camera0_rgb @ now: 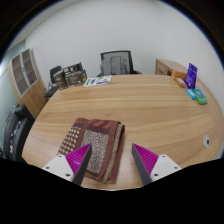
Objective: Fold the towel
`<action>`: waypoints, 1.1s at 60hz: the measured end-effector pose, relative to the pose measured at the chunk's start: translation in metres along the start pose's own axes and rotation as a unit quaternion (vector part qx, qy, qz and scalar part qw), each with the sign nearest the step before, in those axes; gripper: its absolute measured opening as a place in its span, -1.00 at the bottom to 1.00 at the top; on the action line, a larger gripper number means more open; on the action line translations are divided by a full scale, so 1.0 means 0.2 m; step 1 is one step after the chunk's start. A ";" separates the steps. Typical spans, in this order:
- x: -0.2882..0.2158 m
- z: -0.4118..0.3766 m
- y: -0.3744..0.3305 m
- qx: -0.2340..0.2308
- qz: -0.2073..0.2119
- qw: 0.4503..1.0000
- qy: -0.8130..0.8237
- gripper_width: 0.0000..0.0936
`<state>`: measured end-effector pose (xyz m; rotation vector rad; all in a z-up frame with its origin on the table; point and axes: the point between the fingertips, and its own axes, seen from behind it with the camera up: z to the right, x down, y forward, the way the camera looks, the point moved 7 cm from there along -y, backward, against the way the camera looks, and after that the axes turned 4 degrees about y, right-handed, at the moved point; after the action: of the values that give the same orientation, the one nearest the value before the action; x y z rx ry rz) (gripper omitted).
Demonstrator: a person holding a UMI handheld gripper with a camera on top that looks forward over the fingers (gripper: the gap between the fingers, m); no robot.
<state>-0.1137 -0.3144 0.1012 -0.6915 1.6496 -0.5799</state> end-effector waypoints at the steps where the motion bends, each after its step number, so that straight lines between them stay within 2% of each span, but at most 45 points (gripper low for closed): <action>1: 0.00 0.01 -0.02 0.001 0.001 1.000 -0.002 0.80; 15: -0.08 -0.04 -0.31 0.005 0.016 0.999 -0.029 0.83; 28: -0.12 -0.21 -0.71 0.030 0.073 0.995 -0.061 0.83; 35: -0.06 -0.31 -0.94 0.048 0.098 0.992 -0.061 0.83; 46: 0.12 -0.44 -1.23 0.065 0.106 0.991 -0.056 0.83; 60: 0.22 -0.50 -1.43 0.081 0.117 0.988 -0.058 0.83; 66: 0.22 -0.54 -1.47 0.074 0.127 0.988 -0.057 0.83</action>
<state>-0.1872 -0.5511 0.2979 -0.3916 1.5407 -0.4646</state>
